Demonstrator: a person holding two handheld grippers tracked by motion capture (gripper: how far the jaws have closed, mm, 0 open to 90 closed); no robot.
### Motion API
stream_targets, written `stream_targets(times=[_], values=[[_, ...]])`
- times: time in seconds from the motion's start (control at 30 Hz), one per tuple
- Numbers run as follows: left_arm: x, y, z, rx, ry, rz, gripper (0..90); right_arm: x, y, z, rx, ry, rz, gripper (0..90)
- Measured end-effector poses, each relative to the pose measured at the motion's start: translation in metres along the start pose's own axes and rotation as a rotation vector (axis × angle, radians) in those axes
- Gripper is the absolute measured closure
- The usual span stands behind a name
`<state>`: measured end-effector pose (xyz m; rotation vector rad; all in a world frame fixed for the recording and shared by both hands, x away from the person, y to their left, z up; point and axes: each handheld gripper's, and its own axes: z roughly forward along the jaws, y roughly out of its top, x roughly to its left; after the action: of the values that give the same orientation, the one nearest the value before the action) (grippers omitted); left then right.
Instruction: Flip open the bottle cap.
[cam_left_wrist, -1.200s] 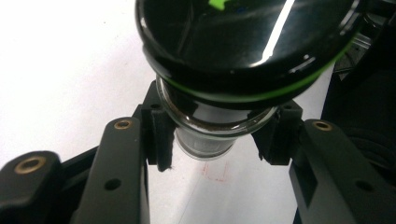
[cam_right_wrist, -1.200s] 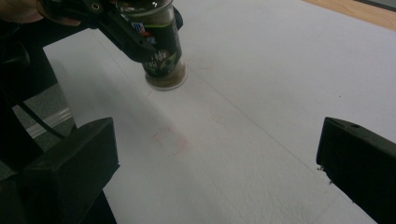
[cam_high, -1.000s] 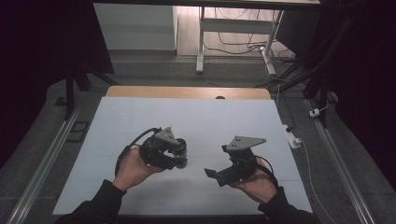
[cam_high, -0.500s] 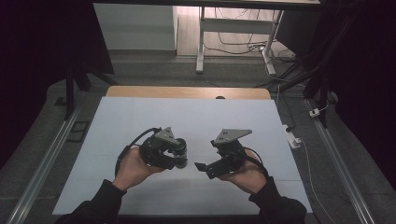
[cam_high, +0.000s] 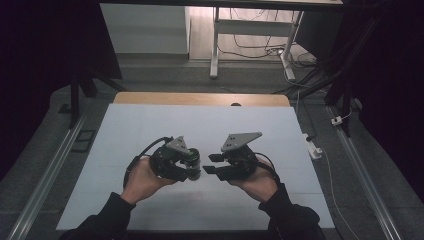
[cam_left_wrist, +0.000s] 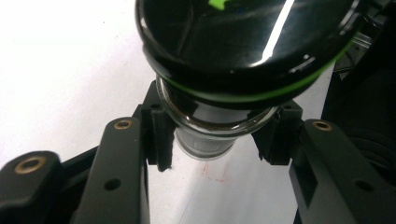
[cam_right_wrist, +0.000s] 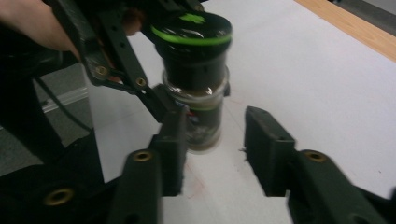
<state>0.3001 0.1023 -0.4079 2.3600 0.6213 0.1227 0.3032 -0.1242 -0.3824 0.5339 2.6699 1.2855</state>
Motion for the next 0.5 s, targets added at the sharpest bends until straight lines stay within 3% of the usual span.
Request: stream_targets(times=[0.03, 0.13, 0.17, 0.23, 0.27, 0.5], values=[[0.0, 0.0, 0.0, 0.001, 0.0, 0.0, 53.8, 0.001, 0.003, 0.0, 0.001, 0.01, -0.009, 67.2], [0.0, 0.0, 0.001, 0.005, 0.002, -0.002, 53.8, 0.002, 0.006, 0.0, 0.004, 0.025, -0.02, 72.6], [0.0, 0.0, 0.002, 0.008, 0.003, -0.001, 53.9, 0.002, 0.008, 0.001, 0.005, 0.038, -0.023, 79.5], [0.0, 0.0, 0.002, 0.008, 0.003, -0.001, 53.8, 0.003, 0.009, 0.001, 0.002, 0.048, -0.024, 82.4], [0.0, 0.0, 0.002, 0.008, 0.004, -0.001, 53.8, 0.003, 0.012, 0.001, 0.003, 0.062, -0.028, 88.8], [0.0, -0.001, 0.004, 0.011, 0.01, 0.001, 53.9, 0.006, 0.018, 0.003, -0.002, 0.098, -0.008, 89.4]])
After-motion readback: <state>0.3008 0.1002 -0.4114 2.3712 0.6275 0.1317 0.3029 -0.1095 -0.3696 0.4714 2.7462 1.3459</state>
